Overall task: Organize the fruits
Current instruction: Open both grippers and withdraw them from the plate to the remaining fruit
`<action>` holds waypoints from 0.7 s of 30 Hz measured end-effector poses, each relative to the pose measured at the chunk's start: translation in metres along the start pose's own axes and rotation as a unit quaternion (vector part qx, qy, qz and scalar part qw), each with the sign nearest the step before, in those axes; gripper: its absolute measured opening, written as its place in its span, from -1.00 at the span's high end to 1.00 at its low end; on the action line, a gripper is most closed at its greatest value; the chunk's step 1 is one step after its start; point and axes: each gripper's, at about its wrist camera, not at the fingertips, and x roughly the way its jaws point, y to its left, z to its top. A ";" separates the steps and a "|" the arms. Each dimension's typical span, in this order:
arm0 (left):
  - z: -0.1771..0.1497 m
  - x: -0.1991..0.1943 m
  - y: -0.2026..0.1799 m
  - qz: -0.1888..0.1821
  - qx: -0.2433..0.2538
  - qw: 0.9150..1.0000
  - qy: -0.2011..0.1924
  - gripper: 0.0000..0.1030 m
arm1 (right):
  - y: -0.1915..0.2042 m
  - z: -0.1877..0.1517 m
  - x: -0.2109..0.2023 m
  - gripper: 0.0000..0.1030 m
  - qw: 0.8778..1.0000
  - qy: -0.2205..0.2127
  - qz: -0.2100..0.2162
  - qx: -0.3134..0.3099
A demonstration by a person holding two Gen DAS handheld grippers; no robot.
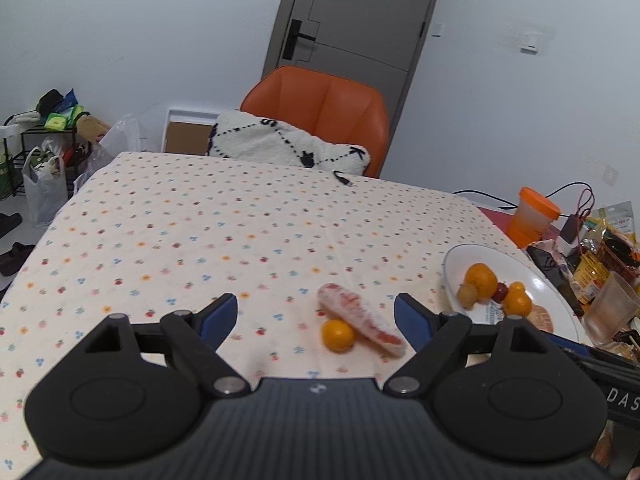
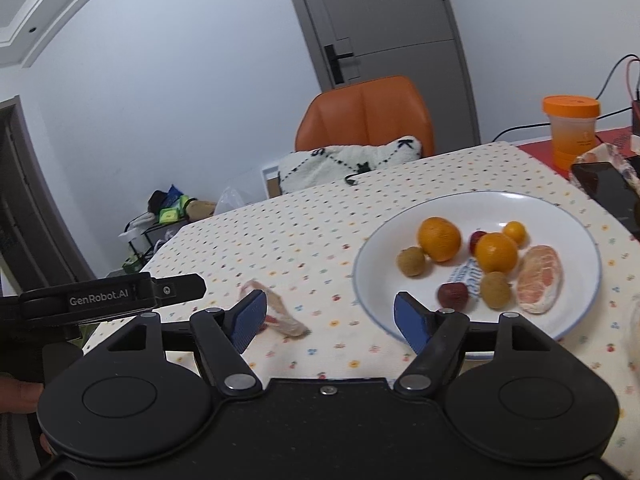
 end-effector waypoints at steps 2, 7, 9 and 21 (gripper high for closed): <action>-0.001 0.000 0.006 0.005 0.000 1.000 0.003 -0.63 | 0.003 -0.001 0.004 -0.35 1.000 0.004 0.005 -0.003; -0.006 0.004 0.015 0.005 -0.002 1.000 0.012 -0.61 | 0.014 -0.003 0.015 -0.28 1.000 0.017 0.017 -0.015; -0.007 0.006 0.018 0.002 -0.005 1.000 0.016 -0.58 | 0.018 -0.003 0.020 -0.22 0.999 0.023 0.021 -0.021; -0.011 0.020 0.028 -0.013 -0.014 0.999 0.036 -0.21 | 0.032 -0.007 0.057 -0.03 0.997 0.063 0.031 -0.043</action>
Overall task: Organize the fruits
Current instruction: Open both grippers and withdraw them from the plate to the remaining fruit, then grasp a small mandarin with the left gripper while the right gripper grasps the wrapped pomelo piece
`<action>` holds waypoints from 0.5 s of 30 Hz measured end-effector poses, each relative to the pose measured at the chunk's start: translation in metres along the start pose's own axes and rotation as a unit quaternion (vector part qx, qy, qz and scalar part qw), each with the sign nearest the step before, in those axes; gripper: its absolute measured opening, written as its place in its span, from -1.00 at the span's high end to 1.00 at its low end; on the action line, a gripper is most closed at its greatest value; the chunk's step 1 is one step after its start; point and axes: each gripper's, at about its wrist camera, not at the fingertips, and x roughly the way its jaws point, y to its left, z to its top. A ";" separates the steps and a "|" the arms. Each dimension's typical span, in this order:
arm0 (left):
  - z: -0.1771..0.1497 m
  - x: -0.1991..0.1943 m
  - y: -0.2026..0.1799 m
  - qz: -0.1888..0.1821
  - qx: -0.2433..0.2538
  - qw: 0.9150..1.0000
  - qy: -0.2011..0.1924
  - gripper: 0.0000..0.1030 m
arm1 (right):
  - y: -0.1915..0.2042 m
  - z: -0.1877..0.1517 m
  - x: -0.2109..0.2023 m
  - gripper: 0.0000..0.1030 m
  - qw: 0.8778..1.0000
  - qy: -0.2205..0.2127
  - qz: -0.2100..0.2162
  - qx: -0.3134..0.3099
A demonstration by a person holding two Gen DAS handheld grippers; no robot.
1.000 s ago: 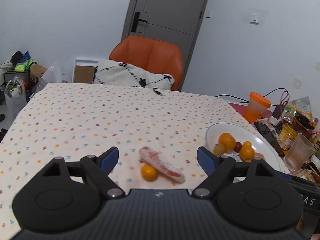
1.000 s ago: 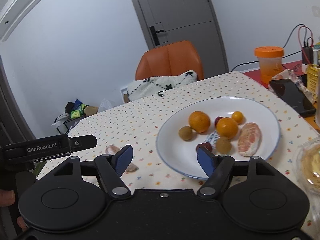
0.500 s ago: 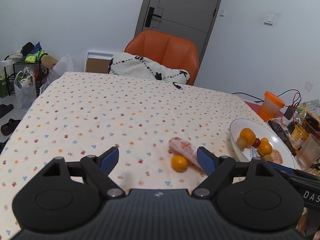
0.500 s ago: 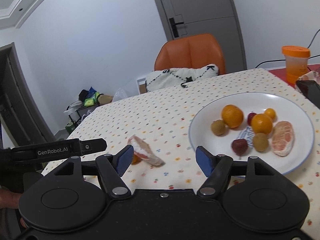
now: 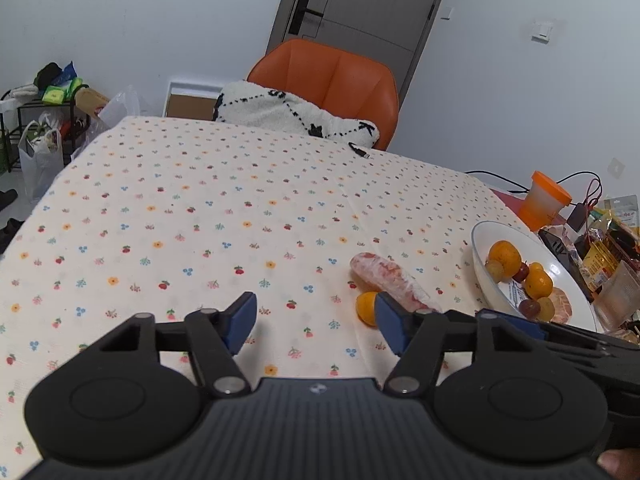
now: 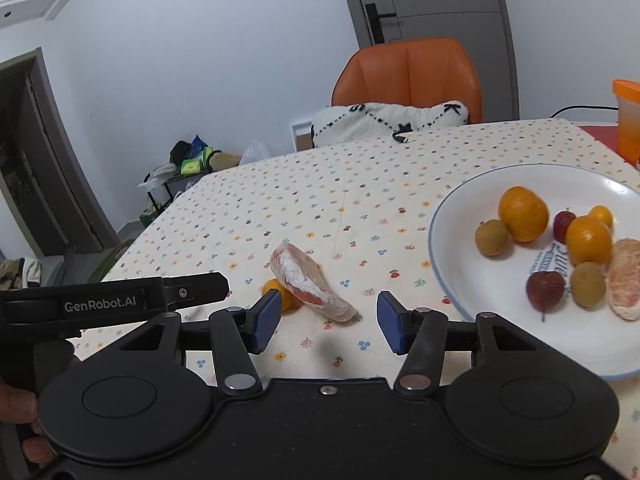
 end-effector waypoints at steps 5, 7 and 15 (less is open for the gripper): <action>0.001 0.007 0.001 -0.004 0.002 1.000 0.007 -0.09 | 0.002 0.004 0.012 -0.03 1.000 0.006 0.004 -0.012; 0.002 0.010 0.001 -0.007 0.000 1.000 0.010 -0.05 | 0.004 0.005 0.015 -0.03 1.000 0.007 0.006 -0.018; 0.010 0.018 0.004 -0.014 -0.005 1.000 0.012 -0.03 | 0.006 0.006 0.027 0.21 0.999 0.020 0.021 -0.027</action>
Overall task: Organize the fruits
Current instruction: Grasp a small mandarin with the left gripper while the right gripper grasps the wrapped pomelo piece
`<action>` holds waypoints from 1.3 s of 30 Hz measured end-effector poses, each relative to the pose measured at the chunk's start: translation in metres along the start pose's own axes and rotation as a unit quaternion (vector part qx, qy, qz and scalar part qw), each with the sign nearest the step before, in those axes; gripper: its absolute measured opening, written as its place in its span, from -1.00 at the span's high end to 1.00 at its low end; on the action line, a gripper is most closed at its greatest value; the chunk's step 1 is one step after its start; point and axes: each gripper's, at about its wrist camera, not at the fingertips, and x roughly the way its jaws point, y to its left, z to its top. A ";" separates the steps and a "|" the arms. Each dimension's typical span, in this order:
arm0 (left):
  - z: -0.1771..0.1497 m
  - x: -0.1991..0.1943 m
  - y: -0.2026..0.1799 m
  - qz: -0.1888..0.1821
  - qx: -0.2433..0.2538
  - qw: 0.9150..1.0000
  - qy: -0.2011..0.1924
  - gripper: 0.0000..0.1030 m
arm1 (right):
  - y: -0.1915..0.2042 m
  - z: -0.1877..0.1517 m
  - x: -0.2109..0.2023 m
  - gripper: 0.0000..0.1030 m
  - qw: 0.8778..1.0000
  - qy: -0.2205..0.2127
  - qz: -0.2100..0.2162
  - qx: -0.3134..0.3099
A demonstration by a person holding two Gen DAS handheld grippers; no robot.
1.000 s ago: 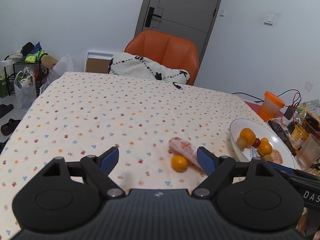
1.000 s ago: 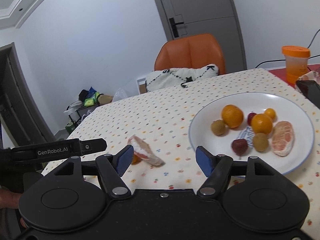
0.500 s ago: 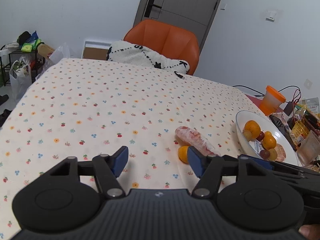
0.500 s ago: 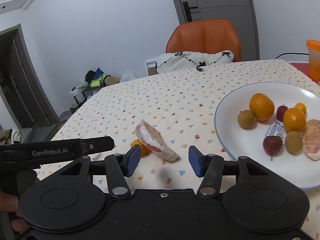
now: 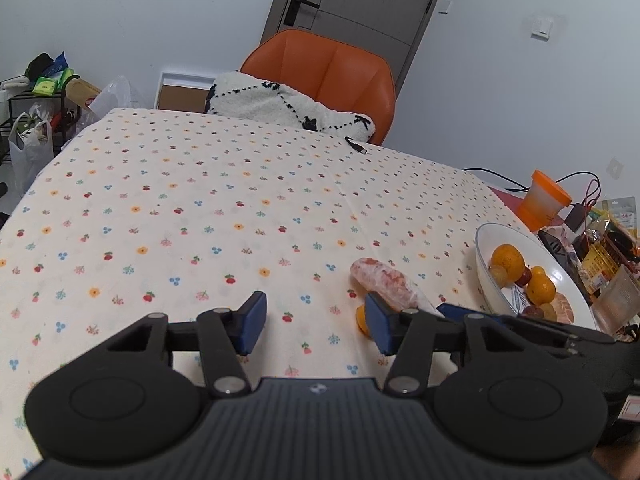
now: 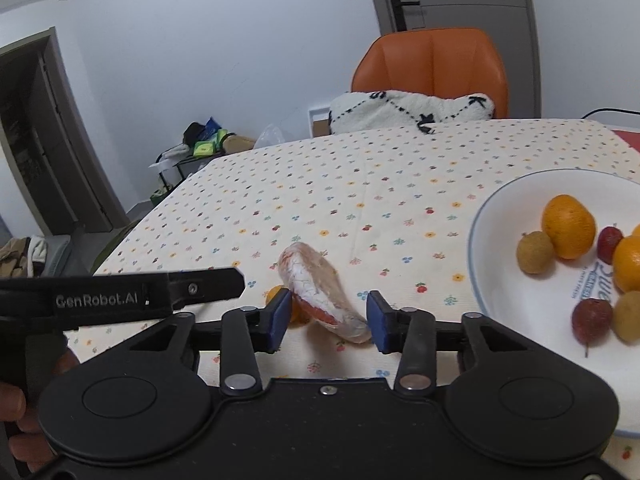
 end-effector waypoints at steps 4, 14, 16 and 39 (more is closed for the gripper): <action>0.002 0.003 -0.002 -0.008 0.004 1.000 0.003 -0.03 | -0.003 0.001 0.002 0.46 1.000 0.002 0.020 0.004; 0.001 0.012 -0.013 -0.028 0.008 1.000 0.009 -0.03 | -0.017 0.000 -0.013 0.74 0.998 -0.001 0.038 0.040; -0.001 0.014 -0.016 -0.030 0.012 0.999 0.013 -0.03 | -0.021 0.000 -0.016 0.75 0.998 -0.001 0.038 0.047; -0.002 0.017 -0.006 -0.026 0.021 0.999 0.014 0.56 | -0.014 0.008 0.001 0.43 0.999 0.001 0.003 0.039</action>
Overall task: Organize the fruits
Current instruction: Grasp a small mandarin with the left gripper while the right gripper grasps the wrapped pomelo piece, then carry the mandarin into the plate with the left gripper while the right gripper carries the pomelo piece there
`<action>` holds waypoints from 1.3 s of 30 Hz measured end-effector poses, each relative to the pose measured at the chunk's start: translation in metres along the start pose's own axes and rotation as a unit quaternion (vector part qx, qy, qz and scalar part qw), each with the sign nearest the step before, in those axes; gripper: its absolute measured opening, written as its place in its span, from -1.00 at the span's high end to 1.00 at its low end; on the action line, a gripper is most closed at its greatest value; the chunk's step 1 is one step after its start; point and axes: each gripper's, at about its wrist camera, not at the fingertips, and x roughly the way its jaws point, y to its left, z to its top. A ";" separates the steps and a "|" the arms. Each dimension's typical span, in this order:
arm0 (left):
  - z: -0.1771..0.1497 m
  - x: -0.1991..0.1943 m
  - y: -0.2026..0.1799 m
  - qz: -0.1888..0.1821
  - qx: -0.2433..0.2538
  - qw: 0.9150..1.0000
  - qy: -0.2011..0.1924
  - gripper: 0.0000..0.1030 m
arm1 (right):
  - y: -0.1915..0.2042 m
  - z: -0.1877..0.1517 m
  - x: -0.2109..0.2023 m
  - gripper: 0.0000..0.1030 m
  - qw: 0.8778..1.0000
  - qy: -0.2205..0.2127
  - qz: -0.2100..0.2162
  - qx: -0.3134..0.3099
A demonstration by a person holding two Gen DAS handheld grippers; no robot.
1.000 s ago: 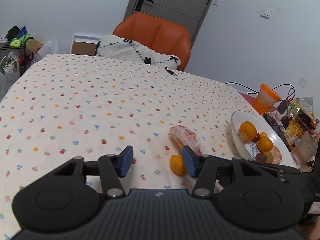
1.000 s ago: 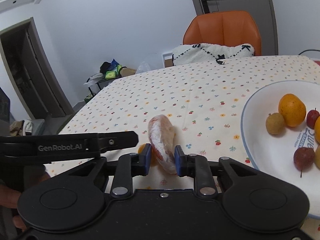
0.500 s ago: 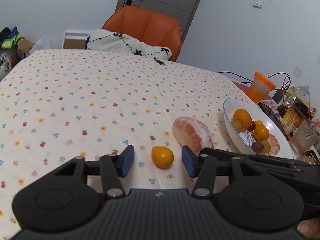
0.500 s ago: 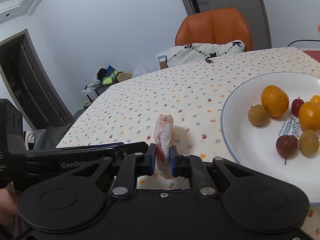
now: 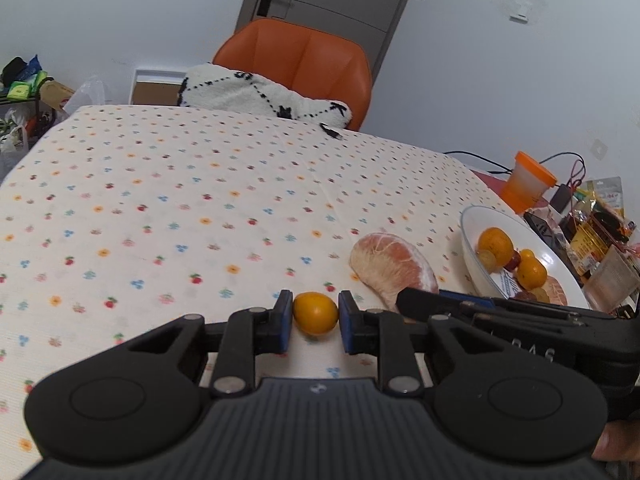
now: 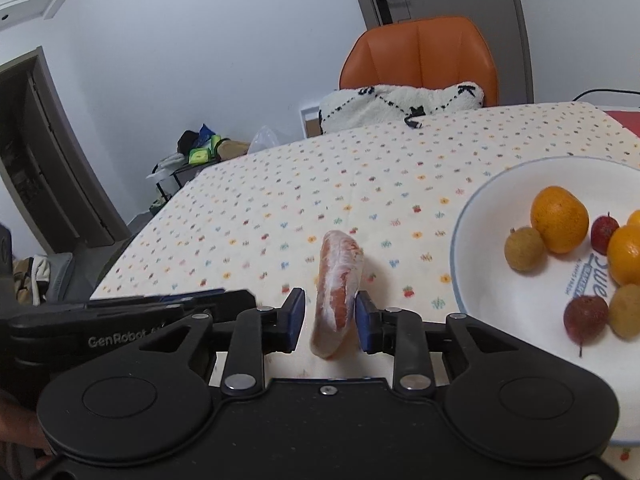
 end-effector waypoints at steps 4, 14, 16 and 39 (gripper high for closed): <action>0.001 -0.003 0.008 0.006 -0.008 1.000 -0.002 0.56 | 0.009 0.002 0.003 0.69 1.000 -0.006 -0.006 -0.020; 0.000 -0.006 0.017 0.003 -0.019 1.000 -0.002 0.56 | 0.026 0.004 0.010 0.36 0.999 -0.003 -0.013 -0.049; 0.001 -0.007 0.019 0.004 -0.021 1.000 -0.004 0.56 | 0.027 0.005 0.014 0.36 0.999 -0.004 -0.016 -0.051; 0.010 -0.020 -0.010 -0.007 -0.006 1.000 -0.027 0.56 | 0.012 0.011 -0.037 0.74 0.998 -0.062 -0.012 -0.024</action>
